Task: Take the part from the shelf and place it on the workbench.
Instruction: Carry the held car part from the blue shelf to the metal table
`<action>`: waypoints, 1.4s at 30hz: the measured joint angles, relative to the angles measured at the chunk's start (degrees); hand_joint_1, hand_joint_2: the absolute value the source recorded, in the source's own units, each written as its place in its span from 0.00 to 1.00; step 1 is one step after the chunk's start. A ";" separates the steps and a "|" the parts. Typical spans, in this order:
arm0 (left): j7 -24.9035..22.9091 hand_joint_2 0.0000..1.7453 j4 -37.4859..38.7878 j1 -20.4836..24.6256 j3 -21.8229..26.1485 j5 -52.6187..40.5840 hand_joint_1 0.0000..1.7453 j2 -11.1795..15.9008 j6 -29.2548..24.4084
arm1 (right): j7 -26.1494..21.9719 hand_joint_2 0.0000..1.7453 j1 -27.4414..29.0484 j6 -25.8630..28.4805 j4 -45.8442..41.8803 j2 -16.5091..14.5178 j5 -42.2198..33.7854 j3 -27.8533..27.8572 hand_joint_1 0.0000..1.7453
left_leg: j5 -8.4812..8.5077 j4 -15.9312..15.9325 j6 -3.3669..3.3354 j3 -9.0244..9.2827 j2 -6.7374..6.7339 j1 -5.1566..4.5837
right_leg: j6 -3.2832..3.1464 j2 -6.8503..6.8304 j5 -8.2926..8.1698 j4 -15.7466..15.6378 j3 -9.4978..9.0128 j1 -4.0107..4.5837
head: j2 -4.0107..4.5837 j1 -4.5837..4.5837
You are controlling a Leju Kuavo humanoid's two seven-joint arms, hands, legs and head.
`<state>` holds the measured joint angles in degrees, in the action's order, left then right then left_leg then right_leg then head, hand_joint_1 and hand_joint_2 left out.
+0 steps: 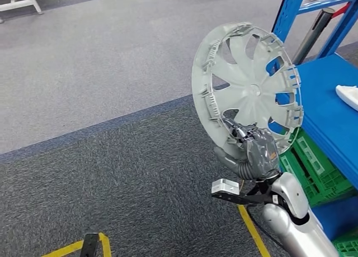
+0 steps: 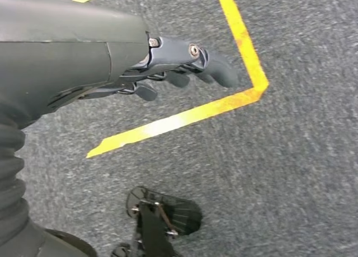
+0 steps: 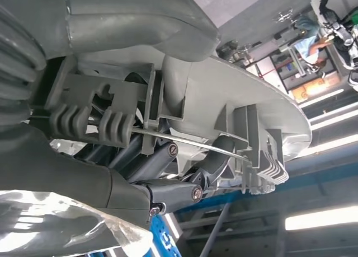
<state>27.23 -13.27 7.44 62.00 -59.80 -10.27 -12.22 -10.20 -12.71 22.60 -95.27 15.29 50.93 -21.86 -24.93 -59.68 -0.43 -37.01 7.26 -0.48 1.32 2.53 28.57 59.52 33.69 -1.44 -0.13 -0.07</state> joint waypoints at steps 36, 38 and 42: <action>0.26 1.00 0.00 0.19 -0.58 -0.21 0.00 0.07 -0.02 | -0.81 1.00 0.96 -1.09 -0.59 1.45 -0.02 1.27 1.00 | -6.98 -14.57 1.16 -6.19 -6.37 0.47 | -0.87 -3.43 0.83 -0.26 -0.95 0.21 | 0.00 -0.83; 0.28 1.00 0.00 0.11 -0.62 -0.23 0.00 0.05 0.07 | -0.80 1.00 0.96 -1.07 -0.59 1.45 0.09 1.25 1.00 | -5.17 -13.73 1.15 -5.92 -6.50 0.57 | -0.85 -4.56 1.22 -0.26 -1.42 0.26 | 0.00 -0.82; 0.60 1.00 0.00 0.06 -0.83 -0.33 0.00 0.15 1.59 | -0.45 1.00 0.87 -0.64 -0.58 1.45 1.47 1.25 1.00 | 0.21 -1.61 0.31 -0.23 -7.24 0.15 | -0.24 -5.81 1.93 -0.27 -1.97 0.44 | 0.00 -0.79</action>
<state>27.84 -13.27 7.50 61.17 -60.13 -10.12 -10.63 -10.65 -11.84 21.96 -95.85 16.74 52.39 -20.61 -24.72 -61.29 -0.11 -37.24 0.02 -0.33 1.08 -3.27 30.51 59.25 31.73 -1.00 -0.13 -0.86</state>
